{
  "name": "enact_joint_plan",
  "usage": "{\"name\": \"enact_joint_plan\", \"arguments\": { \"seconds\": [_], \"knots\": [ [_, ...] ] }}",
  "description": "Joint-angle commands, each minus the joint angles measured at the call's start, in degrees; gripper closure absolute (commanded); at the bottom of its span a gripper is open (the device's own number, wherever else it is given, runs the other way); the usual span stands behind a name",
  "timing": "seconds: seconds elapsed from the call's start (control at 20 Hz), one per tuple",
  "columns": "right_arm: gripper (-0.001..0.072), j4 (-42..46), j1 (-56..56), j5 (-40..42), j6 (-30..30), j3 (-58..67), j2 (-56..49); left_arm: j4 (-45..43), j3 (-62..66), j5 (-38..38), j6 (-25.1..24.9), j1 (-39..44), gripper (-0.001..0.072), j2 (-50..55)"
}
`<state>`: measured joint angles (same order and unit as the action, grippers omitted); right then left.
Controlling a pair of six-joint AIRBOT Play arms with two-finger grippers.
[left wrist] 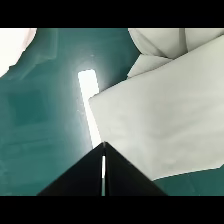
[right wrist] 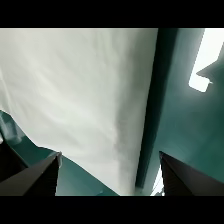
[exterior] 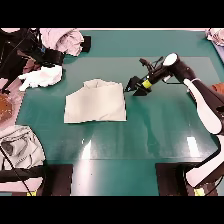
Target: Fold the shirts.
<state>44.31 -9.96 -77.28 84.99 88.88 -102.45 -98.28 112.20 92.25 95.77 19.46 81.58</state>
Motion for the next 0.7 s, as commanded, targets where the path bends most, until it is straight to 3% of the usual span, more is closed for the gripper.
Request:
{"name": "enact_joint_plan", "arguments": {
  "seconds": [0.0, 0.35, 0.4, 0.45, 0.55, 0.65],
  "knots": [
    [0.0025, -7.34, -0.79, 9.79, -6.62, -10.45, 2.03, 0.35, -0.02, -0.50, -0.04, 0.02, 0.0684, -0.04],
    [0.0029, -8.22, -11.32, 26.38, -8.31, -17.33, 1.84, 1.31, -0.02, 0.26, -0.24, 0.02, 0.0683, -0.11],
    [0.0095, -11.21, -13.18, 27.45, -10.38, -16.57, 1.66, 1.31, -0.02, -0.09, -0.22, 0.02, 0.0683, -0.24],
    [0.0257, -14.73, -14.75, 28.70, -13.00, -15.54, 1.44, 1.27, -0.02, -0.22, -0.22, 0.02, 0.0683, -0.44],
    [0.0700, -15.74, -17.29, 30.86, -15.43, -12.04, 1.40, 1.22, -0.09, -0.20, -0.22, 0.02, 0.0684, -0.70],
    [0.0697, -8.02, -16.15, 27.80, -10.73, -6.21, 2.23, 1.27, -0.13, -0.13, -0.22, 0.02, 0.0683, -0.94]
  ]
}}
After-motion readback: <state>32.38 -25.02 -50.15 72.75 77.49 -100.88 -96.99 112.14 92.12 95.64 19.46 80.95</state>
